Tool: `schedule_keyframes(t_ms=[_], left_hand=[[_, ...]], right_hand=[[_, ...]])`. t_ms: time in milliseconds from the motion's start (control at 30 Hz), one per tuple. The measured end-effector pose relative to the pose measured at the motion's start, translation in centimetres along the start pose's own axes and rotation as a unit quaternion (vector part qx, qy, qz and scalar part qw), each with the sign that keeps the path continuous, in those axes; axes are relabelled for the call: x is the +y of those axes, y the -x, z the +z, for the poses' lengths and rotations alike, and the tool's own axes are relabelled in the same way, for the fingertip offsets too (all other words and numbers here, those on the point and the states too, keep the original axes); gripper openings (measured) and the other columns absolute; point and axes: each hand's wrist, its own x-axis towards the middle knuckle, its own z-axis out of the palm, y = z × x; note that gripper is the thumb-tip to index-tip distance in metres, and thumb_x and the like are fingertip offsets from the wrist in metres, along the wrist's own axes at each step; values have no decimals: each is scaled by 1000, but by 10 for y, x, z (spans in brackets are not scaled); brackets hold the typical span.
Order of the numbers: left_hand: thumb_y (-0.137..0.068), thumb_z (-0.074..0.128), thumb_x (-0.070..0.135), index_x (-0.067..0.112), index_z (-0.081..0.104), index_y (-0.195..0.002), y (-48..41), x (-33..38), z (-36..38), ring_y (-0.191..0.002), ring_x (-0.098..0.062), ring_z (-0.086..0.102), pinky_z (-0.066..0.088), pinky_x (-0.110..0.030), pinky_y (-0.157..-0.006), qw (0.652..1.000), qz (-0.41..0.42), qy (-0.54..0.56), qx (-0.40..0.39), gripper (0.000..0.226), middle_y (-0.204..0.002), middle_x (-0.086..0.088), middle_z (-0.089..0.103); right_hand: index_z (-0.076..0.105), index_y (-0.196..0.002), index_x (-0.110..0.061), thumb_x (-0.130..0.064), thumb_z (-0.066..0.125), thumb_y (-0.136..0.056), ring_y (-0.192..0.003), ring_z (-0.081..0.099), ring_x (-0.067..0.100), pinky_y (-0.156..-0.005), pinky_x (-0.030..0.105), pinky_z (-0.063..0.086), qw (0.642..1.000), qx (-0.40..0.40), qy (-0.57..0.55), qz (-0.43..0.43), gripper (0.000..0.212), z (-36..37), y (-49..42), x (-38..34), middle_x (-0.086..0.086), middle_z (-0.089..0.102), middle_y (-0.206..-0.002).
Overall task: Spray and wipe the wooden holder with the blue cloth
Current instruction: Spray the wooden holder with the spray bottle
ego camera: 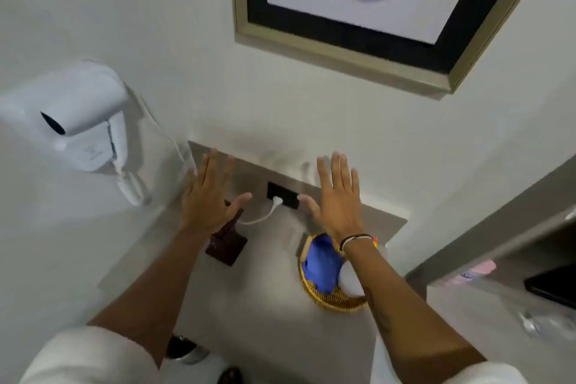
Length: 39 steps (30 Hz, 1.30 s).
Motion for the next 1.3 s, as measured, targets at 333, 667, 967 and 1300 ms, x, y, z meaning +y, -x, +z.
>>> schedule_keyframes(t_ms=[333,667,967,1300], left_hand=[[-88,43,83,19,28,-163,56,-2,66,-153,-43,28,32,-62,-115,988,-39,-6,-147,100,-168,-23,26],[-98,39,66,18,35,-158,53,-8,78,-152,-48,25,36,-60,-108,985,-50,-30,-164,77,-166,-28,24],[-102,47,57,16,45,-154,50,-6,74,-125,-53,48,43,-64,-95,983,-65,-51,-166,66,-156,-32,38],[-105,42,58,36,32,-160,38,-46,62,-141,-43,33,27,-58,-117,963,-123,110,-214,60,-165,-11,30]], right_hand=[[23,-162,-16,-57,65,-93,-160,12,39,-128,57,22,963,-62,-24,260,91,55,124,50,19,18,-171],[32,-152,-36,-15,72,-97,-114,69,32,-97,47,58,862,31,-277,423,72,78,151,55,8,66,-136],[43,-152,-36,-35,67,-100,-112,66,13,-102,38,54,840,75,-317,434,58,104,168,60,-5,68,-130],[65,-118,-27,-49,57,-102,-94,60,15,-84,44,58,874,186,-342,291,28,58,115,30,-5,55,-106]])
